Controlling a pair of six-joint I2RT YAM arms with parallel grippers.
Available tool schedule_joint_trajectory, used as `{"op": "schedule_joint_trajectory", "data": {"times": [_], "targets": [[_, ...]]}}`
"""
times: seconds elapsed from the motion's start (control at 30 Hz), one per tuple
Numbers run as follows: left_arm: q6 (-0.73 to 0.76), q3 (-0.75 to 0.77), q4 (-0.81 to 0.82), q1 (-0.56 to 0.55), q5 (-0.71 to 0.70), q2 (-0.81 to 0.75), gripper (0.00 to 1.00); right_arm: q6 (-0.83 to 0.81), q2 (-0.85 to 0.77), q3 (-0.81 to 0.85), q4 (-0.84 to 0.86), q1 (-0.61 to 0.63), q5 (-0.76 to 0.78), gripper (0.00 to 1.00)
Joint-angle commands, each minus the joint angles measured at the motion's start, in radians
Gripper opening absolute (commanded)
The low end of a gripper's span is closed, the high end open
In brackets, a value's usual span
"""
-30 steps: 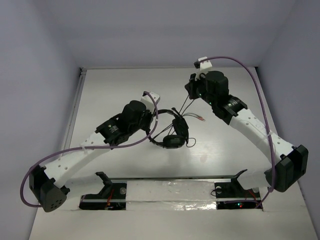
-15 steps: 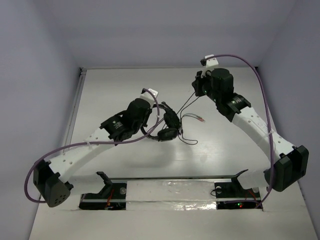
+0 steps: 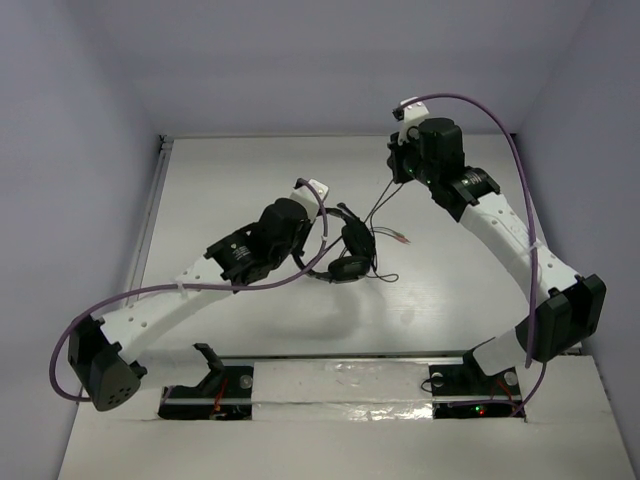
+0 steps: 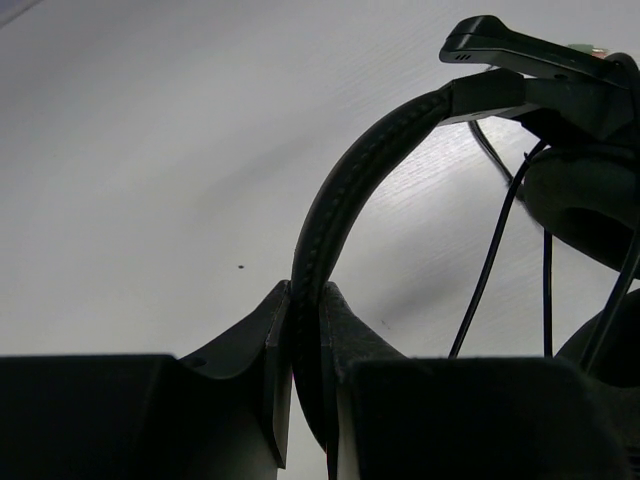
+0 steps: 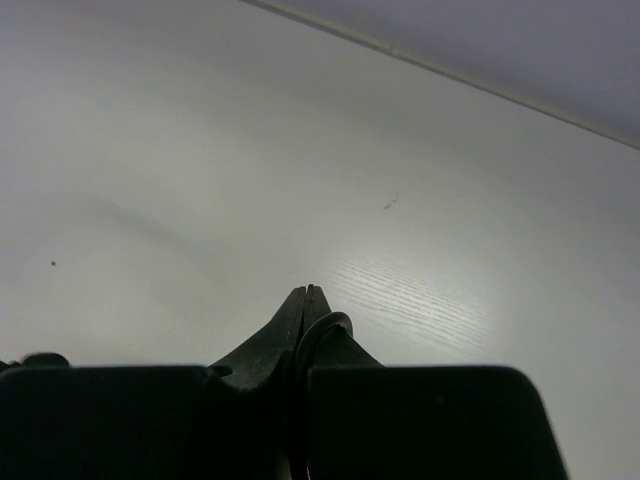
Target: Wrap the headphones
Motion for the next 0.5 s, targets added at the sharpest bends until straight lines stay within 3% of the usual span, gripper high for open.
{"op": "schedule_joint_trajectory", "data": {"times": [0.0, 0.13, 0.17, 0.2, 0.27, 0.47], "targets": [[0.052, 0.055, -0.068, -0.008, -0.059, -0.041, 0.00, -0.078, -0.011, 0.064, 0.041, -0.045, 0.119, 0.00], [0.049, 0.083, -0.118, -0.008, -0.119, 0.029, 0.00, -0.020, -0.030, 0.079, 0.088, -0.070, 0.044, 0.00], [0.049, 0.078, -0.116, -0.008, -0.091, 0.034, 0.00, -0.020, -0.019, 0.109, 0.063, -0.070, 0.025, 0.00], [0.055, 0.069, -0.093, -0.020, 0.024, 0.034, 0.00, -0.018, -0.006, 0.140, 0.024, -0.070, 0.016, 0.00], [0.060, 0.043, -0.061, -0.020, 0.079, 0.022, 0.00, -0.027, 0.051, 0.218, -0.014, -0.070, 0.025, 0.00], [0.066, 0.017, 0.046, -0.009, 0.277, -0.098, 0.00, 0.009, 0.111, 0.139, 0.069, -0.102, 0.022, 0.00]]}}
